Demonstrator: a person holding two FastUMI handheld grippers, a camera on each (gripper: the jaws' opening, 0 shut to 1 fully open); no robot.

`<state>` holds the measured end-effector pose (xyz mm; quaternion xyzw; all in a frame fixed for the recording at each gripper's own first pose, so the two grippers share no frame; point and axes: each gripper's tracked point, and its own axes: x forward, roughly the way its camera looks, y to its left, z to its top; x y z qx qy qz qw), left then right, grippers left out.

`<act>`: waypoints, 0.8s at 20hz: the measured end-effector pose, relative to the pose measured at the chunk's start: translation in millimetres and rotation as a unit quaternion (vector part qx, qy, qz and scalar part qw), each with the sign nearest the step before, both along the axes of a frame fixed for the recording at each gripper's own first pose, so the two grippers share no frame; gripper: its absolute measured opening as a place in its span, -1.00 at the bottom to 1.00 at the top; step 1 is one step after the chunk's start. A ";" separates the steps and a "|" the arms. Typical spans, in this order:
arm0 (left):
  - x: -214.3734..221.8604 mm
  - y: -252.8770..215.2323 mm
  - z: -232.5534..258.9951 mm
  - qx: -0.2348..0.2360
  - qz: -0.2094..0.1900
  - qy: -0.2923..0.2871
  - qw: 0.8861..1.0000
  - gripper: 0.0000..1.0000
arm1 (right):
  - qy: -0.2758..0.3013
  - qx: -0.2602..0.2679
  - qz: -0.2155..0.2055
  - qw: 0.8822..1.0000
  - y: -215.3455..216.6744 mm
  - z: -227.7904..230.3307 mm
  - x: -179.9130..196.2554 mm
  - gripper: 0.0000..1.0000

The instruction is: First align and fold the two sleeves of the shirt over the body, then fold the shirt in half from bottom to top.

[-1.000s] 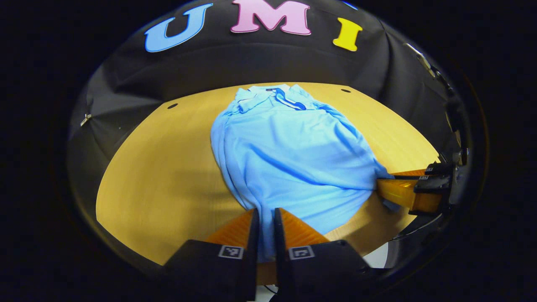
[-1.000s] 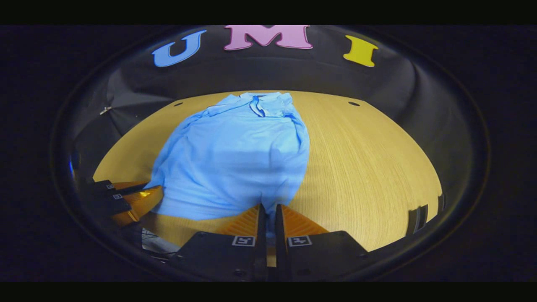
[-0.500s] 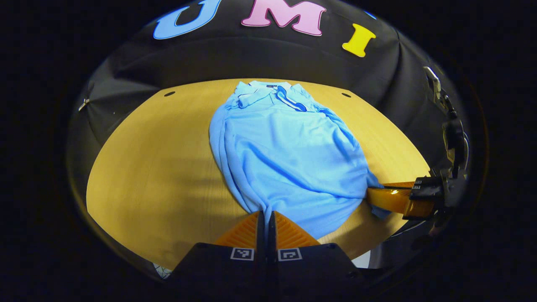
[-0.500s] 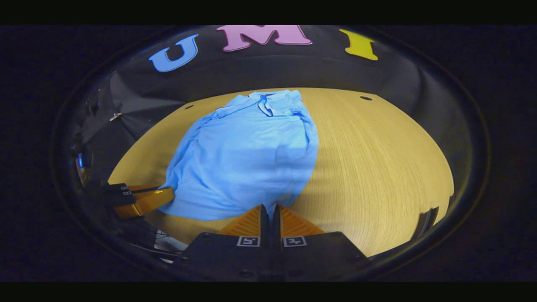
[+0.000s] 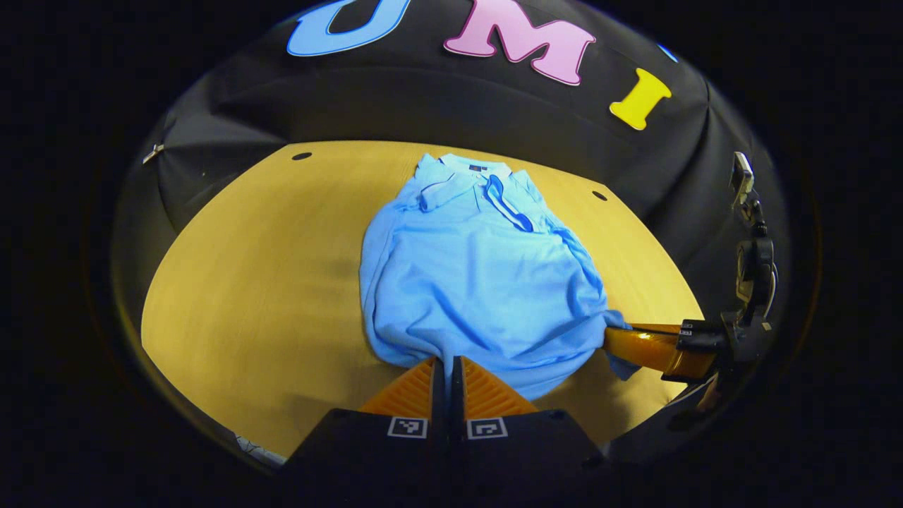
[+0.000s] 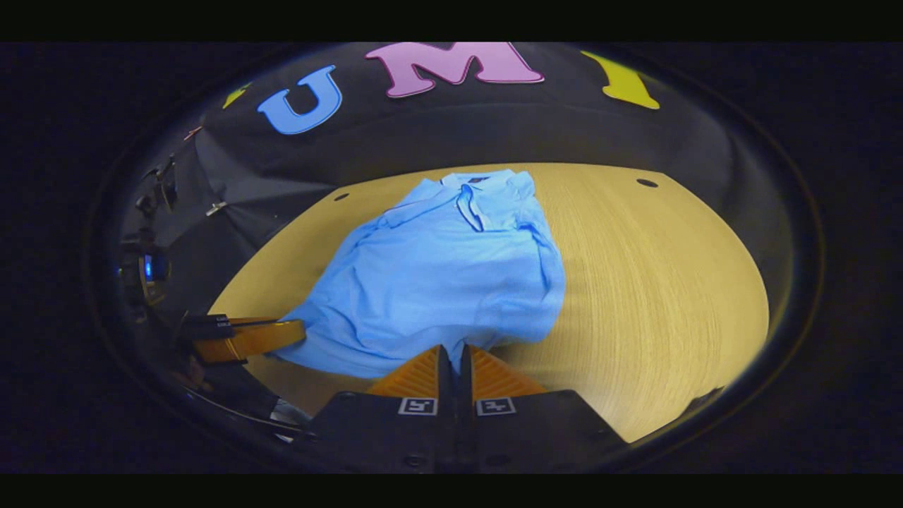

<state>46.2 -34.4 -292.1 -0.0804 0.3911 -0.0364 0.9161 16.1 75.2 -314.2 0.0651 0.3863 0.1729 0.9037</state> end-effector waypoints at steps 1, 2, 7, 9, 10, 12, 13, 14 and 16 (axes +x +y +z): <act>15.0 0.9 9.4 -0.001 0.001 -0.010 1.000 -0.88 | -0.011 -0.003 0.001 1.000 -2.2 7.5 14.5 -0.78; 29.3 2.9 20.1 0.000 0.004 -0.022 1.000 -0.88 | -0.020 -0.007 0.003 1.000 -4.9 13.9 29.3 -0.78; 100.4 8.2 62.3 -0.008 0.020 -0.060 0.998 -0.87 | -0.043 -0.005 0.006 0.999 -8.1 38.9 92.7 -0.89; 131.1 8.9 79.3 -0.008 0.021 -0.076 0.997 -0.88 | -0.057 -0.010 0.012 0.998 -7.7 48.5 119.9 -0.89; 145.2 10.1 86.1 -0.005 0.021 -0.081 0.996 -0.87 | -0.063 -0.009 0.014 0.998 -6.2 54.2 133.7 -0.89; 171.9 11.4 95.5 0.001 0.020 -0.087 0.996 -0.88 | -0.075 -0.006 0.019 0.997 -2.8 64.9 160.0 -0.89; 187.0 11.5 99.6 0.002 0.018 -0.091 0.996 -0.78 | -0.083 -0.009 0.022 0.996 -2.0 68.6 176.2 -0.89; 201.4 12.4 103.9 0.005 0.020 -0.095 0.995 -0.88 | -0.091 -0.013 0.023 0.995 -2.8 71.9 192.6 -0.89; 229.6 15.4 108.6 0.007 0.021 -0.102 0.995 -0.88 | -0.101 -0.009 0.022 0.995 -1.0 78.7 219.4 -0.90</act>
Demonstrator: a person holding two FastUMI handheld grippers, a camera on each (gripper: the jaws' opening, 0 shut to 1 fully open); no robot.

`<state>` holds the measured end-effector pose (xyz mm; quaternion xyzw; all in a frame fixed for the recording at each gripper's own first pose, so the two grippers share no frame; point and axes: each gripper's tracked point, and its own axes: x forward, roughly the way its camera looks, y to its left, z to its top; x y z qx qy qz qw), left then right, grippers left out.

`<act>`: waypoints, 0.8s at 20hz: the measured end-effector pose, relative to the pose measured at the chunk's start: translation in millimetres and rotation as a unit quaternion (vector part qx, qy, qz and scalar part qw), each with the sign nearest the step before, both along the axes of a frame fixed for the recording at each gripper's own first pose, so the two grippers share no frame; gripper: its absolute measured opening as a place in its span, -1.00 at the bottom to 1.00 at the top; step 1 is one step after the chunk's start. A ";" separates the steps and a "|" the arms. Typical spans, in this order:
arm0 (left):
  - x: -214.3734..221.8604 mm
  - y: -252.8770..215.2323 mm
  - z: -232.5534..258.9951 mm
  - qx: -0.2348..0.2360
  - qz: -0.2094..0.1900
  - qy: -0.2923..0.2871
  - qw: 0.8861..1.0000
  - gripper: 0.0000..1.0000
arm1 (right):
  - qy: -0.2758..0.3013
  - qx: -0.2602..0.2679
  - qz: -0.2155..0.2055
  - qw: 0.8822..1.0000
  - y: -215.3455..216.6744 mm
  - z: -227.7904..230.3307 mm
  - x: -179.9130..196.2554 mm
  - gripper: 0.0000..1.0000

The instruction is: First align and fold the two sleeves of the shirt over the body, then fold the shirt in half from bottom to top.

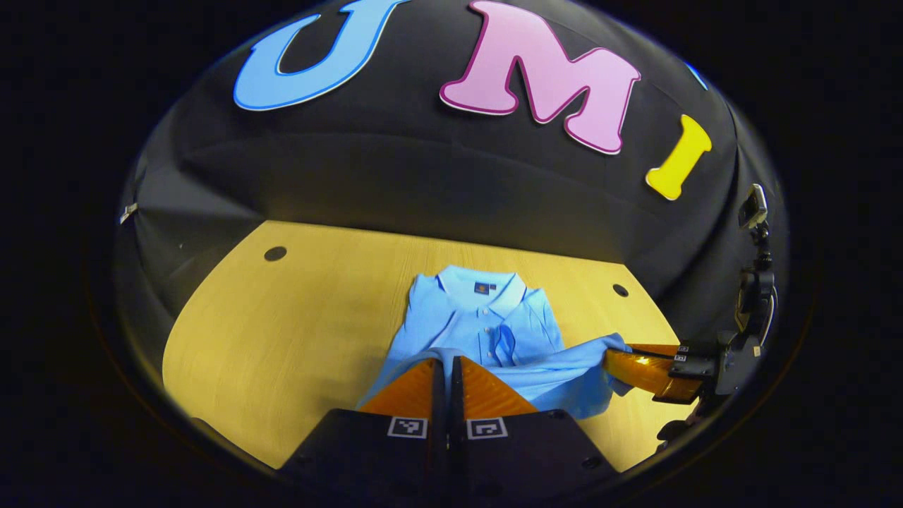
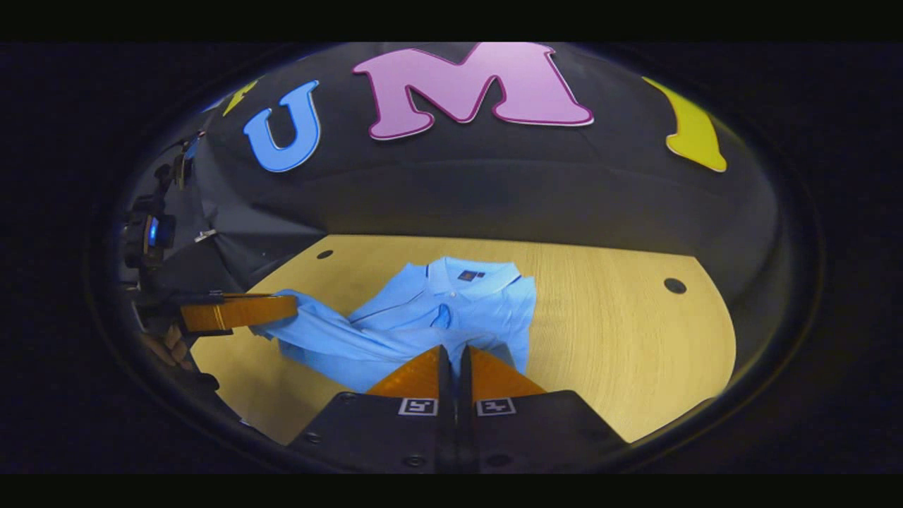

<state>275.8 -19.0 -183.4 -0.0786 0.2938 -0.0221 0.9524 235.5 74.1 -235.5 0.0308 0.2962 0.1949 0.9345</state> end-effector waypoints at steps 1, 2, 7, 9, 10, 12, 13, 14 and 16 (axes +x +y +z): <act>14.9 0.9 0.1 0.003 0.000 -0.003 1.000 -0.88 | -0.001 0.004 0.000 1.000 1.5 1.0 14.7 -1.00; 28.4 2.6 1.0 0.007 -0.002 -0.006 1.000 -0.88 | -0.002 0.005 0.000 1.000 2.7 -0.2 27.4 -0.90; 96.2 10.6 -4.4 0.008 -0.006 -0.014 1.000 -0.88 | -0.019 0.007 -0.002 1.000 8.8 0.8 92.5 -0.90; 119.3 13.9 -14.7 0.002 -0.009 -0.009 1.000 -0.89 | -0.026 0.005 -0.005 1.000 10.5 -1.7 117.2 -0.90; 131.1 16.5 -21.0 0.001 -0.010 -0.006 1.000 -0.88 | -0.029 0.005 -0.008 1.000 11.7 -4.0 129.6 -0.90; 149.4 22.6 -38.0 0.004 -0.012 -0.002 1.000 -0.88 | -0.030 0.003 -0.013 0.999 12.5 -13.0 149.3 -0.89; 157.9 24.9 -46.9 0.008 -0.016 0.002 1.000 -0.87 | -0.026 0.004 -0.016 1.000 13.6 -21.4 155.9 -1.00; 165.4 26.2 -56.5 0.011 -0.020 0.005 1.000 -0.88 | -0.016 0.001 -0.018 1.000 13.8 -32.7 160.9 -0.90; 175.4 27.0 -72.6 0.016 -0.021 0.013 1.000 -0.88 | 0.015 -0.011 -0.023 1.000 13.3 -61.9 163.5 -0.89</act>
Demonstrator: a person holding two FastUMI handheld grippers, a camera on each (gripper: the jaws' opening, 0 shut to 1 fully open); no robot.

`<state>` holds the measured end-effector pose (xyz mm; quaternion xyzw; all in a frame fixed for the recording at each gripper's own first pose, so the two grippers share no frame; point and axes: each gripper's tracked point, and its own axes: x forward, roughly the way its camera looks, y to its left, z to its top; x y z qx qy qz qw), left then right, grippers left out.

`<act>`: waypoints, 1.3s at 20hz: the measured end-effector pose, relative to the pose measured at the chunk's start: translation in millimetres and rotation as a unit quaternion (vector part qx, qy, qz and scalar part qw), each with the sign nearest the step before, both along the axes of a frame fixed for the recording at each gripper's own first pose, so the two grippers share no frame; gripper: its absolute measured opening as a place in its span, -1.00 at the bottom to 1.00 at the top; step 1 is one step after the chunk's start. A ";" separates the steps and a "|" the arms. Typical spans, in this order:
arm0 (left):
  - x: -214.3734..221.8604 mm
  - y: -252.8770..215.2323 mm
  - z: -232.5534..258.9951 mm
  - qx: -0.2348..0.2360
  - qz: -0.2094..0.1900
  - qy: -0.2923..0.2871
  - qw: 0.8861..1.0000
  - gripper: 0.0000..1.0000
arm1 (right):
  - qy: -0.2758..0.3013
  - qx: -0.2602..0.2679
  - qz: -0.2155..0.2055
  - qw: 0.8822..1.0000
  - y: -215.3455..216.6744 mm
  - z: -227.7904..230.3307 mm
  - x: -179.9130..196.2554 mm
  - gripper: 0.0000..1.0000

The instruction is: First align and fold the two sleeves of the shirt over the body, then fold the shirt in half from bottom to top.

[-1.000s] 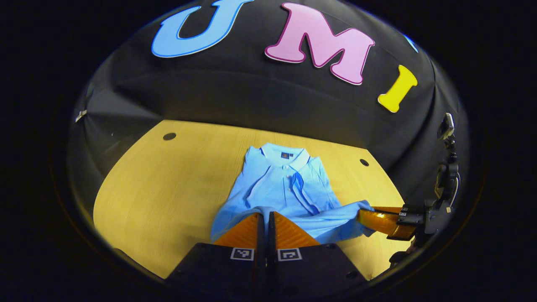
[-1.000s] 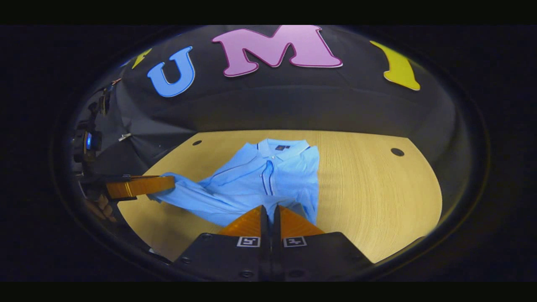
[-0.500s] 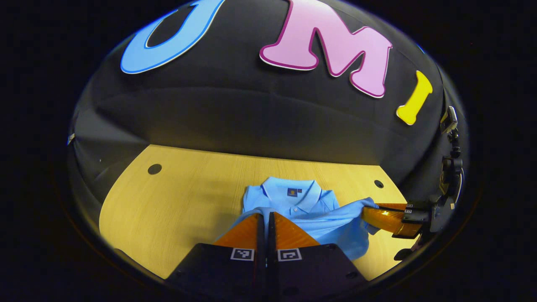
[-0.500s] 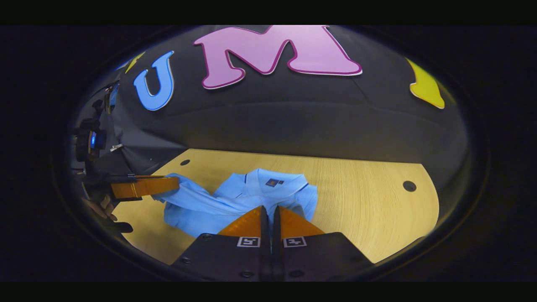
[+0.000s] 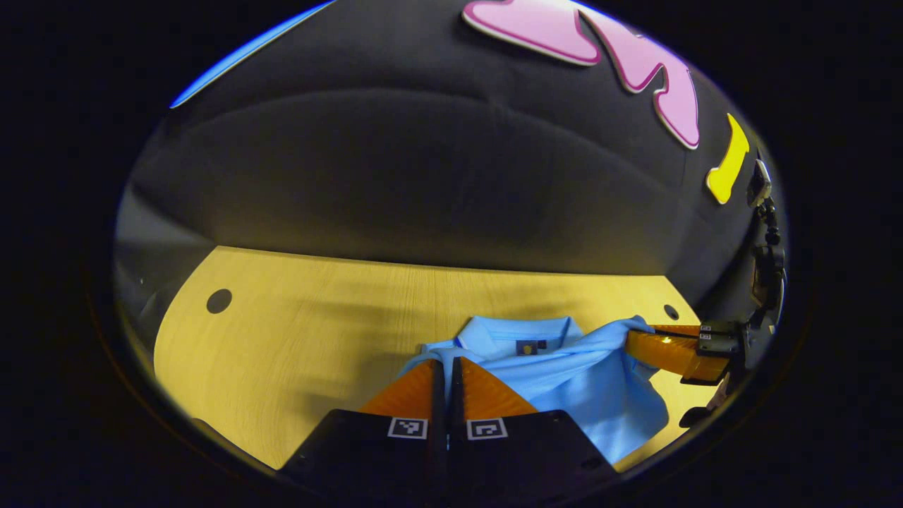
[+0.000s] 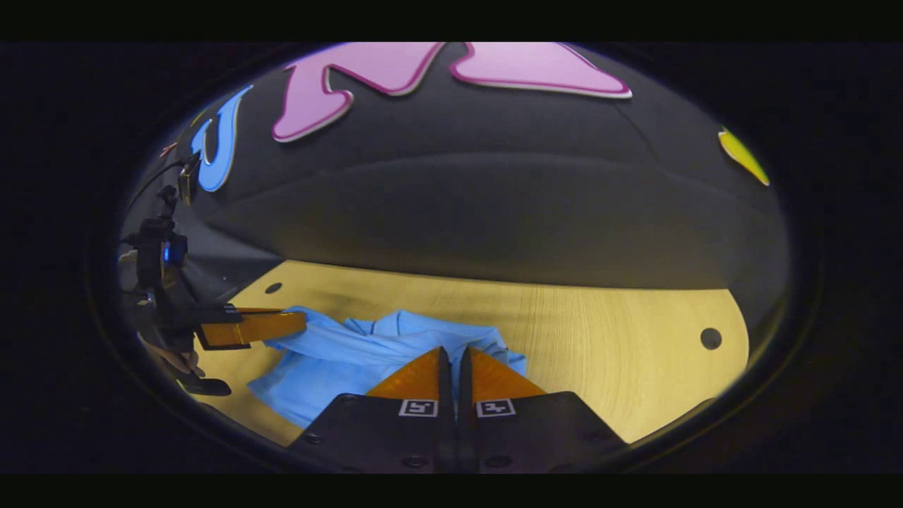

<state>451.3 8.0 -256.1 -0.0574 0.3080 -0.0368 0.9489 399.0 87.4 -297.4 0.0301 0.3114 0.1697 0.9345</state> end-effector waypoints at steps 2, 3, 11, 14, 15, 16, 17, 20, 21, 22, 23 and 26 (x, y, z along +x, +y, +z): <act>7.3 1.9 -13.2 0.012 0.006 0.003 1.000 -0.78 | 0.030 -0.010 -0.006 0.999 -2.3 -26.7 0.6 -0.90; 10.1 6.0 -17.9 0.023 0.013 0.004 1.000 -0.87 | 0.035 -0.015 -0.011 0.999 -5.3 -33.0 0.6 -0.89; -14.3 12.4 23.0 0.032 0.044 -0.068 0.996 1.00 | 0.011 -0.021 -0.047 0.999 -29.9 -12.7 -10.0 0.34; -50.2 16.2 54.2 0.043 0.058 -0.107 0.992 0.96 | -0.007 -0.030 -0.063 0.998 -40.6 9.6 -38.4 1.00; -64.5 14.2 66.7 0.046 0.060 -0.121 0.990 0.96 | -0.012 -0.033 -0.067 0.997 -44.5 19.8 -51.4 0.97; -79.2 12.1 79.8 0.049 0.057 -0.136 0.988 0.96 | -0.017 -0.037 -0.072 0.997 -47.4 30.6 -65.0 0.96; -96.4 9.4 93.0 0.054 0.056 -0.146 0.986 0.95 | -0.024 -0.039 -0.076 0.996 -50.1 42.4 -79.9 0.96; -140.4 -2.9 131.7 0.055 0.054 -0.165 0.983 0.95 | -0.025 -0.038 -0.083 0.996 -57.1 75.3 -127.8 0.96; -154.0 -7.9 148.7 0.051 0.053 -0.176 0.982 0.95 | -0.025 -0.033 -0.086 0.995 -57.6 87.4 -143.1 0.96; -168.2 -12.6 167.0 0.048 0.050 -0.188 0.980 0.95 | -0.030 -0.030 -0.089 0.995 -58.4 99.7 -157.2 0.96; -187.6 -17.6 182.7 0.048 0.046 -0.200 0.977 0.95 | -0.035 -0.029 -0.090 0.995 -59.6 112.6 -171.4 0.96; -244.2 -28.8 230.2 0.045 0.031 -0.234 0.971 0.95 | -0.069 -0.034 -0.093 0.993 -62.4 155.8 -212.5 0.96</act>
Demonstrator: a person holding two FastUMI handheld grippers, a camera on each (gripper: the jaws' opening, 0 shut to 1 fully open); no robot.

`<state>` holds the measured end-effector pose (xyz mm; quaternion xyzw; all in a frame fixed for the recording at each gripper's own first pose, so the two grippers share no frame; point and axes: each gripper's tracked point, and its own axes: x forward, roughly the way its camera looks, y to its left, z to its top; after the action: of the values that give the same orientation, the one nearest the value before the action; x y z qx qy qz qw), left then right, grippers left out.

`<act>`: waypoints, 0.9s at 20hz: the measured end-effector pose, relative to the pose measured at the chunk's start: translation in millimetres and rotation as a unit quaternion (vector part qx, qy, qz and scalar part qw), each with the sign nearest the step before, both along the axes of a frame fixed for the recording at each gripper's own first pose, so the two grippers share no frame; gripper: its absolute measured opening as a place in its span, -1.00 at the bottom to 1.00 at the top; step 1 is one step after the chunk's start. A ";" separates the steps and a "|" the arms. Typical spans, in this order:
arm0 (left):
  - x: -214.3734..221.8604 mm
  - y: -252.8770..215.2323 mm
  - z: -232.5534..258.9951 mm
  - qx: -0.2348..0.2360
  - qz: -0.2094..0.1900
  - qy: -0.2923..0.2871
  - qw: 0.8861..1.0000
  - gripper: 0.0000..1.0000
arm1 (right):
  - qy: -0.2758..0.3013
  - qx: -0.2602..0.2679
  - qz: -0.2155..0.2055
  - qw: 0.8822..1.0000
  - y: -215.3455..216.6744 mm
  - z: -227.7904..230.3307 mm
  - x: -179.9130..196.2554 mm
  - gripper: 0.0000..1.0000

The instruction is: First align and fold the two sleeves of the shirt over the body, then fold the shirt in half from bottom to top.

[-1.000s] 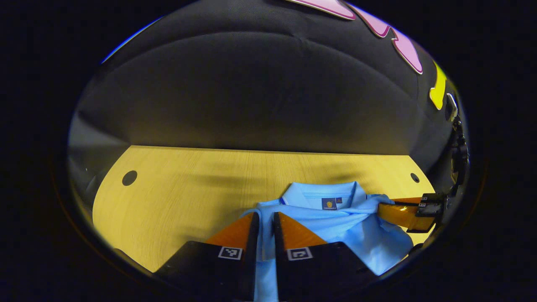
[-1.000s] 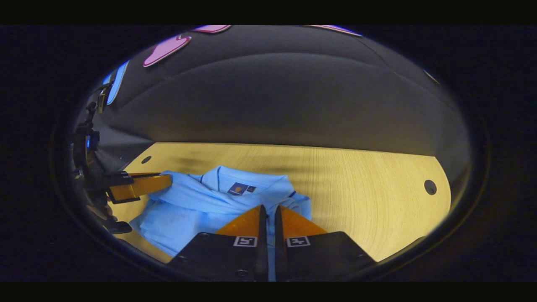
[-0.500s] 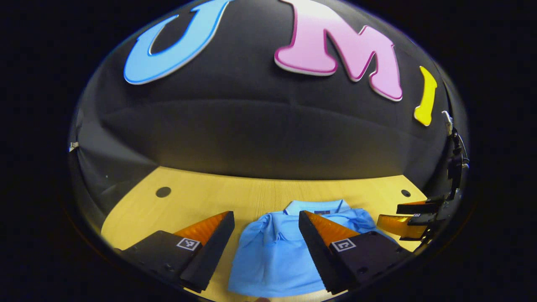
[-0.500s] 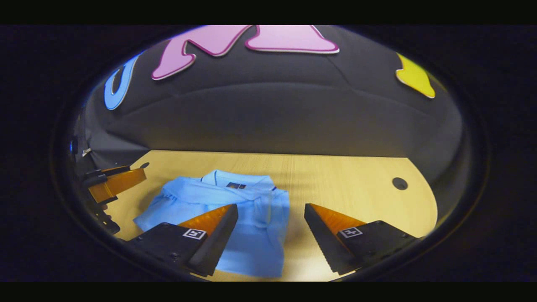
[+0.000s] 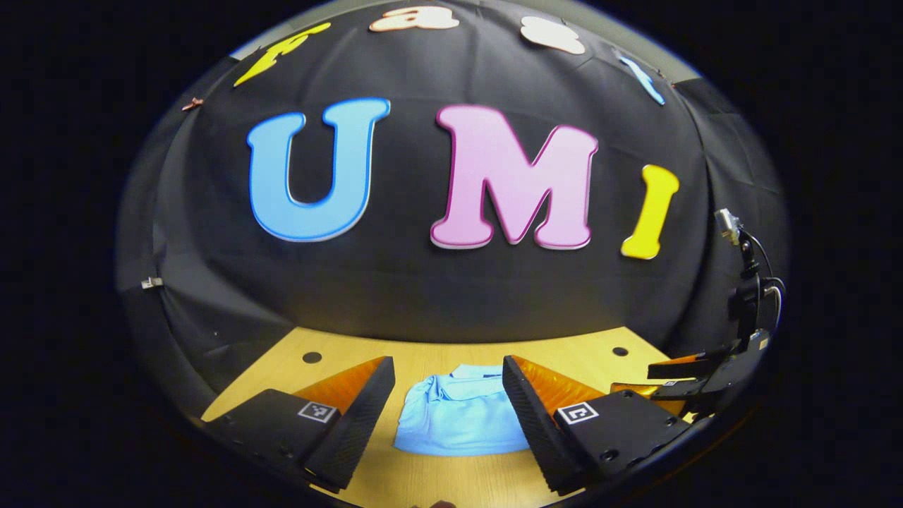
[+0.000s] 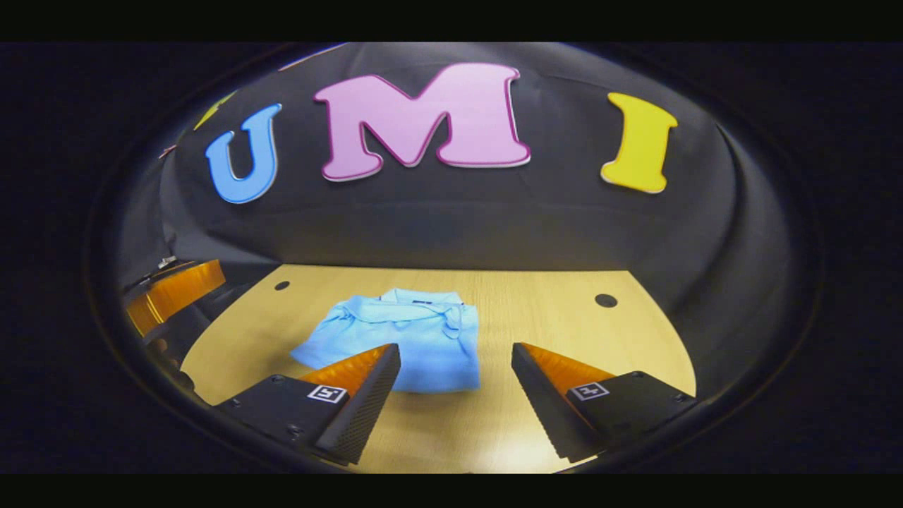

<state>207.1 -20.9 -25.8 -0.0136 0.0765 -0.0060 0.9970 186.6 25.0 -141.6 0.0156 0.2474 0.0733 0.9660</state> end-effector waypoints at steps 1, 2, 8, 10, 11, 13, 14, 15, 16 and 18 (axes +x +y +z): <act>-20.1 -2.4 11.4 -0.004 -0.003 -0.007 1.000 0.95 | -0.009 -0.001 -0.002 1.000 -0.7 14.0 -14.7 0.96; -40.5 -5.1 20.7 -0.008 -0.008 -0.013 1.000 0.95 | -0.019 0.002 -0.005 1.000 -0.2 28.2 -31.0 0.96; -149.2 -16.2 61.8 -0.033 -0.031 -0.043 0.998 0.95 | -0.089 0.017 -0.005 0.996 5.4 105.4 -137.2 0.95; -183.0 -16.0 71.4 -0.033 -0.030 -0.057 0.997 0.95 | -0.108 0.021 -0.002 0.994 8.8 122.6 -168.5 0.95; -197.9 -17.0 73.2 -0.034 -0.030 -0.058 0.997 0.94 | -0.116 0.023 0.000 0.993 14.2 131.9 -186.2 0.96; -227.4 -20.2 74.5 -0.039 -0.030 -0.062 0.997 0.95 | -0.128 0.027 0.003 0.991 17.7 142.0 -212.3 0.96; -240.6 -21.5 76.7 -0.036 -0.031 -0.065 0.997 0.94 | -0.136 0.028 0.005 0.990 19.2 146.6 -223.3 0.95; -253.2 -22.6 77.1 -0.027 -0.032 -0.067 0.997 0.95 | -0.145 0.030 0.009 0.989 22.0 151.5 -233.5 0.95; -264.0 -21.5 77.0 -0.015 -0.031 -0.071 0.997 0.94 | -0.152 0.030 0.011 0.988 23.5 153.8 -242.2 0.96; -282.5 -24.8 72.4 -0.003 -0.036 -0.078 0.996 0.94 | -0.164 0.026 0.019 0.986 28.7 156.2 -258.2 0.96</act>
<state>-75.4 -45.7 46.6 -0.0135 -0.0012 -0.0431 0.9990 -71.7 53.8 14.7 0.0236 0.0835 0.0996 0.9912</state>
